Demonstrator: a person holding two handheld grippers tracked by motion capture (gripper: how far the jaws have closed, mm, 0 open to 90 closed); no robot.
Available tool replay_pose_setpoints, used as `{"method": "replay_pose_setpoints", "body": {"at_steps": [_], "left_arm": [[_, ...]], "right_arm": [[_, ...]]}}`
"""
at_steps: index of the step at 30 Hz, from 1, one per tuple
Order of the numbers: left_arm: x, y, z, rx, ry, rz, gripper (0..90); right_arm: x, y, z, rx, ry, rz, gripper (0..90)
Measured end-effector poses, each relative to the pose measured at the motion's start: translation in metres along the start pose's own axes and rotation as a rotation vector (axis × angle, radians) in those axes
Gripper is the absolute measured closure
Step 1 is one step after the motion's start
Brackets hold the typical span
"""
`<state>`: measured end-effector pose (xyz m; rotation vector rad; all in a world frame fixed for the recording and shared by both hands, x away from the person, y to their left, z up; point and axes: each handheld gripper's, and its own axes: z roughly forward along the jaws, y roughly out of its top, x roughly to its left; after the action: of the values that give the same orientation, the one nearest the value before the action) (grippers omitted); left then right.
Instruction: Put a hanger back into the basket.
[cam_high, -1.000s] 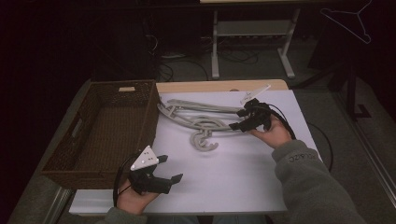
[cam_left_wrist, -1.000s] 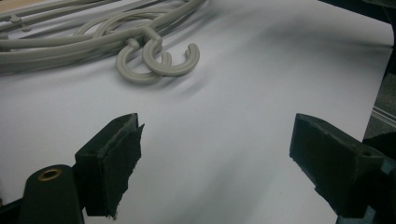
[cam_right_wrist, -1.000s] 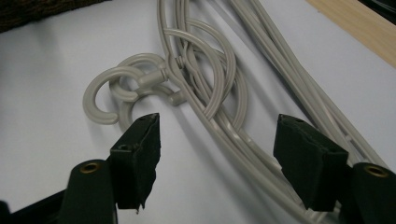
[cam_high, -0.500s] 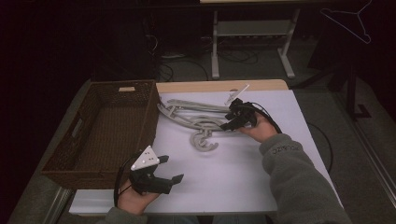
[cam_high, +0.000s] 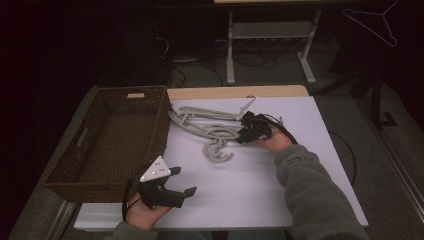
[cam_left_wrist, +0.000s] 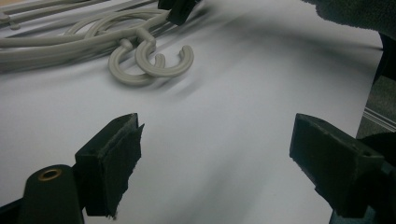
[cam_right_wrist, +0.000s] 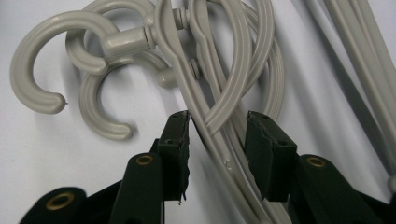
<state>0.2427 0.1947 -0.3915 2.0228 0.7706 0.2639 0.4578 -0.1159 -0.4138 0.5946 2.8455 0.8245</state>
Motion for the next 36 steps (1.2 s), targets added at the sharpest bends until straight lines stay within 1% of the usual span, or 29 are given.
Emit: {"method": "replay_pose_setpoints", "body": {"at_steps": [2, 3, 4, 8, 13, 15, 18, 20, 24, 26, 28, 29, 36], "left_arm": [[0.000, 0.000, 0.000, 0.000, -0.002, -0.001, 16.0], [0.000, 0.000, 0.000, 0.000, -0.002, -0.001, 16.0], [0.000, 0.000, 0.000, 0.001, -0.003, -0.001, 16.0], [0.001, 0.000, 0.000, -0.001, -0.003, -0.004, 16.0], [0.001, 0.000, 0.000, -0.001, -0.005, -0.005, 16.0], [0.001, 0.000, 0.000, -0.002, -0.006, -0.008, 16.0], [0.001, 0.000, 0.000, -0.002, -0.007, -0.011, 16.0], [0.001, 0.000, 0.000, -0.003, -0.008, -0.014, 16.0], [0.001, 0.000, 0.000, -0.001, -0.009, -0.011, 16.1], [0.001, 0.000, 0.000, -0.001, -0.009, -0.012, 16.0], [0.001, 0.000, 0.000, 0.000, -0.009, -0.013, 16.1], [0.001, 0.000, 0.000, 0.000, -0.010, -0.014, 16.0], [0.000, 0.000, 0.001, -0.001, -0.011, -0.018, 16.1]], "right_arm": [[0.001, 0.001, 0.001, 0.001, -0.006, -0.019, 61.3], [0.001, 0.001, 0.001, 0.001, -0.006, -0.019, 61.3], [0.001, 0.001, 0.001, 0.001, -0.012, -0.043, 62.9], [0.002, 0.000, 0.000, 0.010, -0.024, -0.077, 66.6], [0.004, -0.001, 0.000, 0.023, -0.010, -0.114, 70.2], [0.006, -0.001, 0.000, 0.022, -0.025, -0.132, 71.2], [0.006, -0.001, -0.004, 0.014, -0.020, -0.130, 72.4], [0.004, -0.001, -0.006, 0.005, -0.003, -0.126, 72.7], [0.005, -0.003, -0.009, 0.026, -0.002, -0.139, 73.8], [0.005, -0.004, -0.010, 0.032, 0.005, -0.134, 74.6], [0.005, -0.005, -0.013, 0.031, 0.012, -0.132, 75.7], [0.005, -0.005, -0.014, 0.030, 0.011, -0.139, 76.2], [0.007, -0.005, -0.022, 0.018, 0.013, -0.147, 78.5]]}}
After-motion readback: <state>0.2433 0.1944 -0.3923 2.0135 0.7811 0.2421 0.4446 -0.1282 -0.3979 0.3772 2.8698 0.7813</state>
